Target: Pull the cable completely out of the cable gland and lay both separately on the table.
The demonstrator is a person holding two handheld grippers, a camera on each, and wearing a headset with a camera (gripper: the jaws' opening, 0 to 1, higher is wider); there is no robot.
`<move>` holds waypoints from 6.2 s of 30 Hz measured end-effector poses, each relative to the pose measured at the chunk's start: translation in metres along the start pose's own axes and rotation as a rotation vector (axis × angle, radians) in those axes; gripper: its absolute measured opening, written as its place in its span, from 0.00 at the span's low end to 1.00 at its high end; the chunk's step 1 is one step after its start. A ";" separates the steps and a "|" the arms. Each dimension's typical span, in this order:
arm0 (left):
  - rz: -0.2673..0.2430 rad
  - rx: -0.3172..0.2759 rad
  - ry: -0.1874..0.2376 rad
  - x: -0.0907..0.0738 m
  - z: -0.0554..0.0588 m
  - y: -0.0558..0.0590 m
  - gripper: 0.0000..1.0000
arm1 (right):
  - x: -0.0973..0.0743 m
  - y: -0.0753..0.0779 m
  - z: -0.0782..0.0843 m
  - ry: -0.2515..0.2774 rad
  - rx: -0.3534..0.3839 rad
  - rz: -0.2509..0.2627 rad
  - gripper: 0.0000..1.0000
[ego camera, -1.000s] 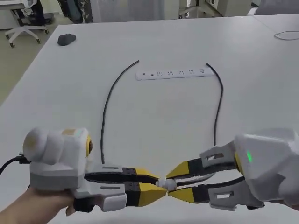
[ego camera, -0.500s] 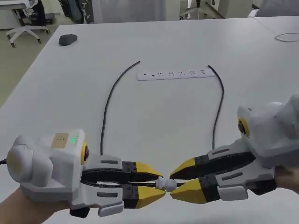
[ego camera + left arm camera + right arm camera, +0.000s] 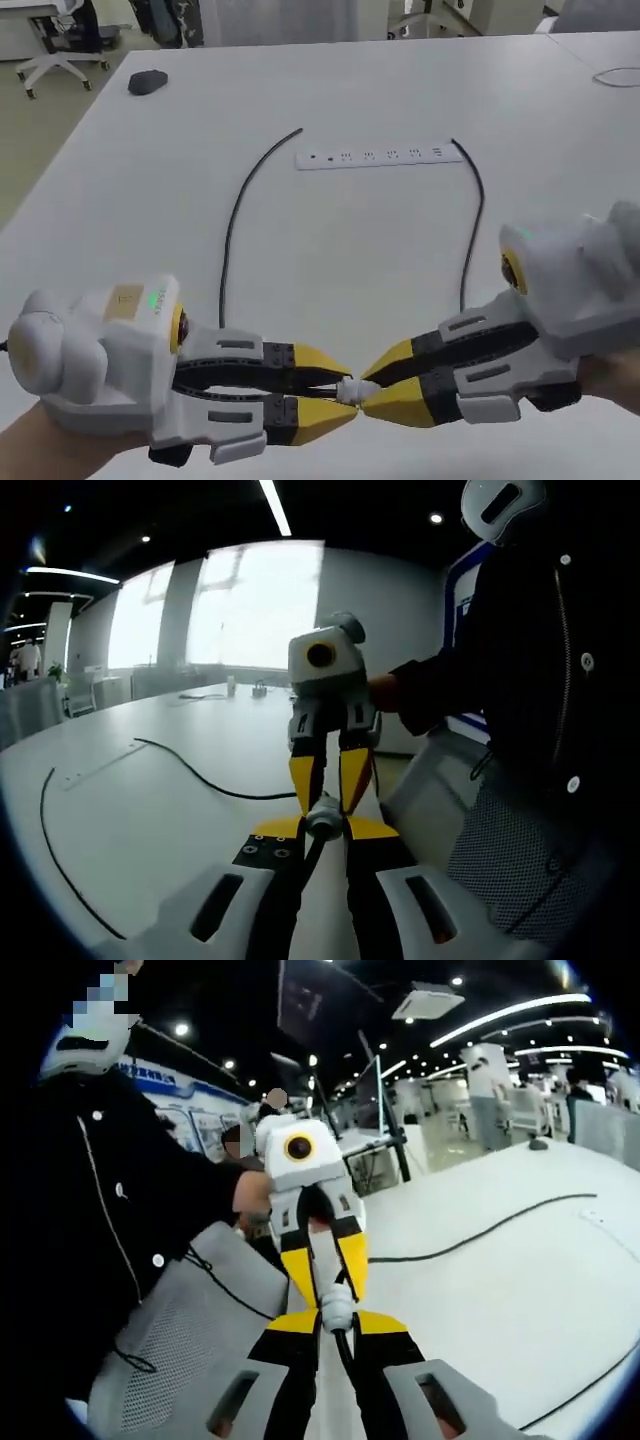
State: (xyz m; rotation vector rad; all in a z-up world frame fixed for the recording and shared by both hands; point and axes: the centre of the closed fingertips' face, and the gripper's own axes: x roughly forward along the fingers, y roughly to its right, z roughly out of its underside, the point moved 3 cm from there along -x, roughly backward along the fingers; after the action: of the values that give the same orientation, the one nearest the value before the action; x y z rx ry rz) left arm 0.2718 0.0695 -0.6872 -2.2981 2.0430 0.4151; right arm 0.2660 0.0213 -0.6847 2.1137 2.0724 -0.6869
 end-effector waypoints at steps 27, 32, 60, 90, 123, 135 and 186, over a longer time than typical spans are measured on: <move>-0.056 -0.262 -0.015 -0.001 0.012 -0.010 0.15 | -0.005 0.012 0.017 -0.195 -0.330 0.181 0.03; -0.050 -0.250 -0.034 0.000 0.015 -0.010 0.15 | -0.002 0.010 0.021 -0.221 -0.321 0.168 0.00; -0.086 -0.201 -0.033 -0.009 0.010 -0.015 0.15 | -0.106 0.055 0.085 -0.334 -0.063 0.590 0.00; -0.146 -0.118 -0.101 -0.001 0.018 -0.024 0.15 | -0.100 0.050 0.085 -0.299 0.066 0.539 0.29; -0.116 -0.081 -0.124 0.005 0.018 -0.016 0.15 | -0.009 0.017 0.028 -0.345 -0.232 0.329 0.00; -0.145 -0.076 -0.110 -0.002 0.014 -0.019 0.15 | -0.059 0.033 0.056 -0.362 -0.091 0.512 0.00; -0.145 -0.061 -0.160 -0.008 0.026 -0.019 0.15 | -0.028 0.026 0.039 -0.330 -0.076 0.447 0.19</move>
State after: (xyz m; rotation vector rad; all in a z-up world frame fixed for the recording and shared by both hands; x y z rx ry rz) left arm 0.2851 0.0849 -0.7131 -2.3425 1.8013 0.6384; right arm 0.2822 -0.0209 -0.7144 2.1365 1.3754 -0.8041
